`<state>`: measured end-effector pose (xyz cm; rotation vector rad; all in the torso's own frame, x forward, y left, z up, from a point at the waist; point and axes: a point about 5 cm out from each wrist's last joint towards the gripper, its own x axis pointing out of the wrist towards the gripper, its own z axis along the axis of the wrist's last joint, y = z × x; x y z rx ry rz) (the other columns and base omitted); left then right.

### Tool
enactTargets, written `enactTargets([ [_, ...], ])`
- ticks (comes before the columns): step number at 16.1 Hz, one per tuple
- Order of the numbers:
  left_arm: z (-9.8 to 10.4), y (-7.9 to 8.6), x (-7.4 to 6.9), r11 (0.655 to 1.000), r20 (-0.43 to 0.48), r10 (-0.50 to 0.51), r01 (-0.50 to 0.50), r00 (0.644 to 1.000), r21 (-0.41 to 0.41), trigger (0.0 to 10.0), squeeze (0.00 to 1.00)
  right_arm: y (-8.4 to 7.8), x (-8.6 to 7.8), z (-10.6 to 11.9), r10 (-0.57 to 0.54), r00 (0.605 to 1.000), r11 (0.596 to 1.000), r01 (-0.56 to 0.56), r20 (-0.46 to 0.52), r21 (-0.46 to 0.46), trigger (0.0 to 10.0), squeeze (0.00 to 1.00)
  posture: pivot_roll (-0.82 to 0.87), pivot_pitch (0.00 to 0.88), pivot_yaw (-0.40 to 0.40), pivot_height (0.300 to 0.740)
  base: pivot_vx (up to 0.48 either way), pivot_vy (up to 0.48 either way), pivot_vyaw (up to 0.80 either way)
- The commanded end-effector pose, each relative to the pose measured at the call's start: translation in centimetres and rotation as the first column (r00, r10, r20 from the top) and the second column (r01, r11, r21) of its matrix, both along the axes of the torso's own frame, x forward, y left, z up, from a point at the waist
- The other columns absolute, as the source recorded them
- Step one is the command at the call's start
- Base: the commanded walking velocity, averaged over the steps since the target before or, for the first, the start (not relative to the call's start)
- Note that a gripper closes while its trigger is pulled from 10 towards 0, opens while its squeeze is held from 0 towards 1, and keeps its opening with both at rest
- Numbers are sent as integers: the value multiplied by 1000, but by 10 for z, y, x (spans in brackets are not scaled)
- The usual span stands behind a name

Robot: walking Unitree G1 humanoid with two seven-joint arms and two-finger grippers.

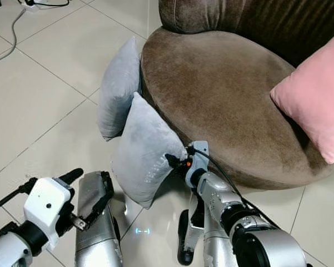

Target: Move the pillow to the sofa from floor

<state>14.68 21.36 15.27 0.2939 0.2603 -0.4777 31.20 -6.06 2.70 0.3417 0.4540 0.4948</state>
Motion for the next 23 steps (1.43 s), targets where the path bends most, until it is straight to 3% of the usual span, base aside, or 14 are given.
enactTargets([
  [1,-5,-1,-2,1000,-31,-17,17,999,-11,10000,0,0,-5,-5,5,1000,1000,-5,-16,11,0,0,219,255,-109,491,0,0,0],
  [12,-11,-4,7,1000,-16,-17,17,1000,-21,10000,0,6,-7,0,113,993,990,-116,35,78,0,0,211,196,-109,491,0,0,0],
  [14,-11,-5,8,1000,1,-6,6,1000,-27,10000,0,1,-6,7,134,987,977,-146,87,153,0,0,203,179,-111,491,0,0,0],
  [16,-11,-6,12,999,32,15,-14,999,-42,10000,0,-13,-4,19,135,978,957,-171,161,233,0,0,177,125,-111,491,0,0,0],
  [20,-8,-19,23,994,120,60,-47,991,-102,10000,0,-51,-19,68,85,936,917,-207,341,340,0,0,133,45,-102,491,0,0,0],
  [22,-8,-23,30,990,152,82,-63,985,-122,10000,0,-60,-22,100,28,909,897,-206,415,390,0,0,117,14,-93,491,0,0,0],
  [23,-6,-25,35,988,176,96,-72,980,-135,10000,0,-66,-23,128,-21,880,885,-204,474,418,0,0,114,2,-90,491,0,0,0],
])
